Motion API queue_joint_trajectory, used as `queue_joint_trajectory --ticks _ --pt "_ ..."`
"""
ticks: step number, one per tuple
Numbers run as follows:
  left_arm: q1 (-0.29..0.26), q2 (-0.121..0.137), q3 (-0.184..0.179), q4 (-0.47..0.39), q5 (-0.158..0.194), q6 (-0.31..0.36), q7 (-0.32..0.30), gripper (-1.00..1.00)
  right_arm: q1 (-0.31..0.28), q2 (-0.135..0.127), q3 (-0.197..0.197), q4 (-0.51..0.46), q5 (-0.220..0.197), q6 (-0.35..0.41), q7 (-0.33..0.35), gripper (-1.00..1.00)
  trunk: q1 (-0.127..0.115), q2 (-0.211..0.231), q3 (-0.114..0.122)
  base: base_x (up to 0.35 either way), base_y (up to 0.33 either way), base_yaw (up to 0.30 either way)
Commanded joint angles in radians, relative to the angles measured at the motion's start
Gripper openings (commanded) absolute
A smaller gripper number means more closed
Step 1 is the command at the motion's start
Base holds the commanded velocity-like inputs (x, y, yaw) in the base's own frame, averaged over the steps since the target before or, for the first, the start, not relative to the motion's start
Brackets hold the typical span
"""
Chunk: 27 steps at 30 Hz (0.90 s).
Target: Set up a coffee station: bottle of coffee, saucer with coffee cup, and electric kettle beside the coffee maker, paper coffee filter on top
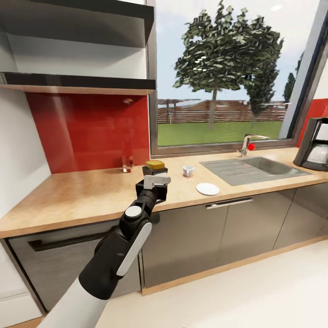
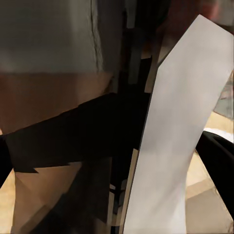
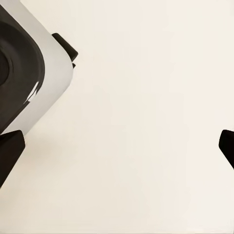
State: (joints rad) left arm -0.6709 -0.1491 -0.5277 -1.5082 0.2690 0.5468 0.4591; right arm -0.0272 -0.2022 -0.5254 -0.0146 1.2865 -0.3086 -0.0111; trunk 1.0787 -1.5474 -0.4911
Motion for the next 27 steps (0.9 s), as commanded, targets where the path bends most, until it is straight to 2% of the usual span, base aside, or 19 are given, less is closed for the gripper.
queue_joint_trajectory --ticks 1,18,27 --pt "-0.001 0.0 -0.001 -0.001 0.009 0.002 0.01 -1.0 -0.001 0.0 -0.008 0.001 0.01 -0.003 -0.001 1.0 0.0 -0.001 -0.001 0.0 0.0 -0.28" --pt "-0.001 0.0 -0.001 -0.001 0.009 0.002 0.009 -1.0 -0.001 0.0 -0.008 0.001 0.01 -0.003 -0.001 1.0 0.0 -0.001 -0.001 0.0 0.0 -0.279" --pt "-0.001 0.0 -0.002 -0.001 0.009 0.002 0.009 -1.0 -0.001 0.0 -0.008 0.0 0.01 -0.003 -0.003 1.0 0.0 -0.001 -0.001 0.0 0.0 -0.07"
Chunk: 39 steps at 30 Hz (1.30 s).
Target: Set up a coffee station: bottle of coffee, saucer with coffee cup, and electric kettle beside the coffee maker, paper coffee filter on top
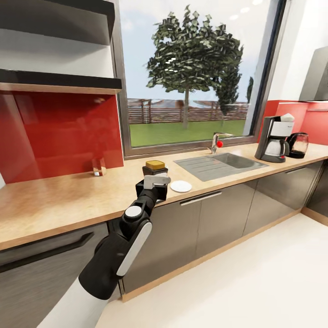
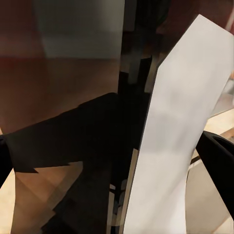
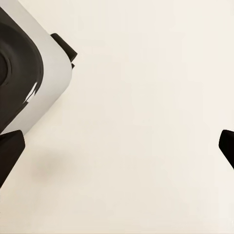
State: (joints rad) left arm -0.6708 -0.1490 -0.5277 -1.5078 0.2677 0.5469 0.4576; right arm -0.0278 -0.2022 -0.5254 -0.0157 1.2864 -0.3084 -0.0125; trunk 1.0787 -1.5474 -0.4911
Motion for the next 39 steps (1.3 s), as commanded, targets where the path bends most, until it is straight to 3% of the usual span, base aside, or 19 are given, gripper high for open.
queue_joint_trajectory --ticks 1,22,29,39 --pt "-0.001 0.0 -0.002 -0.001 0.01 0.002 0.01 -1.0 0.0 0.0 -0.008 0.001 0.01 -0.003 -0.001 1.0 0.0 -0.001 -0.001 0.0 0.0 -0.006" --pt "-0.001 -0.001 -0.002 0.0 0.011 0.001 0.007 -1.0 0.0 0.0 -0.008 0.005 0.01 -0.003 -0.001 1.0 0.0 -0.001 -0.001 0.003 -0.003 -0.08" --pt "-0.001 -0.001 -0.003 0.0 0.011 0.001 0.007 -1.0 0.0 0.0 -0.008 0.005 0.01 -0.003 -0.001 1.0 0.0 -0.001 -0.001 0.115 -0.136 -0.262" --pt "-0.001 -0.001 -0.002 0.0 0.011 0.001 0.006 -1.0 0.0 0.0 -0.008 0.004 0.01 -0.003 -0.001 1.0 0.0 -0.001 -0.001 0.205 -0.205 -0.064"
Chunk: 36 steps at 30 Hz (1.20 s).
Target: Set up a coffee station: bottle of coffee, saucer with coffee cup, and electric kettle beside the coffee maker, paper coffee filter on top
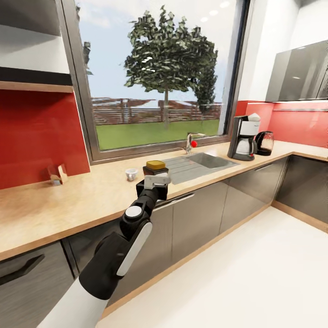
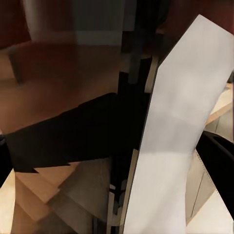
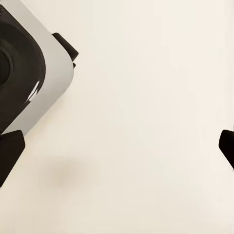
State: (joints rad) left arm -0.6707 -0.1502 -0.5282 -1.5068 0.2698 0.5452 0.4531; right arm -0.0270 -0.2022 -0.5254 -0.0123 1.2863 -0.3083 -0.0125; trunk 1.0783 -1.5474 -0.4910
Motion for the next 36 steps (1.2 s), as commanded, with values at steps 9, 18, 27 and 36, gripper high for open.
queue_joint_trajectory --ticks 9,18,27,36 --pt "-0.001 0.0 -0.001 -0.001 0.009 0.002 0.01 -1.0 -0.001 0.0 -0.008 0.002 0.01 -0.003 -0.001 1.0 0.0 -0.001 -0.001 0.235 -0.213 -0.202" --pt "-0.001 0.0 -0.002 0.0 0.009 0.002 0.01 -1.0 -0.001 0.0 -0.008 0.001 0.01 -0.003 -0.001 1.0 0.0 -0.001 -0.001 0.239 -0.214 -0.233" --pt "-0.001 0.0 -0.001 0.0 0.009 0.002 0.01 -1.0 -0.001 0.014 -0.008 0.003 0.01 -0.002 0.003 1.0 0.0 -0.001 -0.001 0.239 -0.214 -0.013" --pt "-0.001 0.0 -0.001 0.0 0.009 0.002 0.01 -1.0 -0.001 0.018 -0.008 0.002 0.011 -0.002 0.001 1.0 0.0 -0.001 -0.001 0.239 -0.214 -0.016"
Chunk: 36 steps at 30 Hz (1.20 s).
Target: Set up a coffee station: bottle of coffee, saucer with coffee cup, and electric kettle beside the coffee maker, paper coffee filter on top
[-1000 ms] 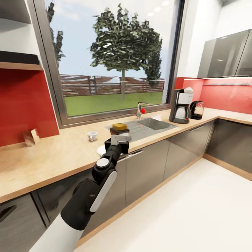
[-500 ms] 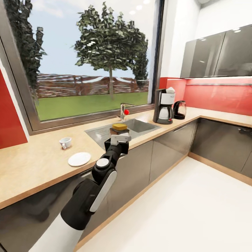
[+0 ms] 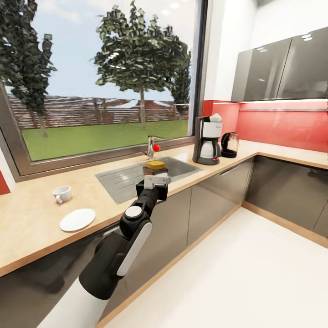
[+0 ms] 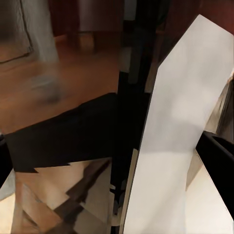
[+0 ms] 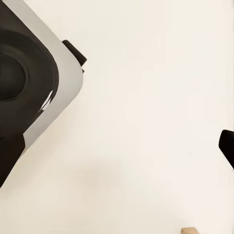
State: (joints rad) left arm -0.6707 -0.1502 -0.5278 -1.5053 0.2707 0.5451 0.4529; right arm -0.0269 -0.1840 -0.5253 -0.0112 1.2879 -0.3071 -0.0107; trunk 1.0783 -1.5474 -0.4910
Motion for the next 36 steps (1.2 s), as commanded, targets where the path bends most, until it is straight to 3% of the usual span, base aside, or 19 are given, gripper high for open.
queue_joint_trajectory --ticks 1,26,36 --pt "-0.001 0.001 -0.002 -0.001 0.008 0.002 0.01 -1.0 -0.001 0.0 -0.008 0.001 0.01 -0.003 -0.001 1.0 0.0 -0.001 -0.001 0.238 -0.214 -0.143" --pt "-0.001 0.001 -0.002 -0.001 0.008 0.002 0.01 -1.0 -0.001 0.0 -0.007 0.002 0.01 -0.003 -0.002 1.0 0.0 -0.001 0.011 0.238 -0.22 -0.247" --pt "-0.001 0.001 -0.001 0.0 0.008 0.002 0.01 -1.0 -0.001 0.0 -0.008 0.001 0.01 -0.004 -0.003 1.0 0.0 -0.001 0.012 0.238 -0.249 -0.045"
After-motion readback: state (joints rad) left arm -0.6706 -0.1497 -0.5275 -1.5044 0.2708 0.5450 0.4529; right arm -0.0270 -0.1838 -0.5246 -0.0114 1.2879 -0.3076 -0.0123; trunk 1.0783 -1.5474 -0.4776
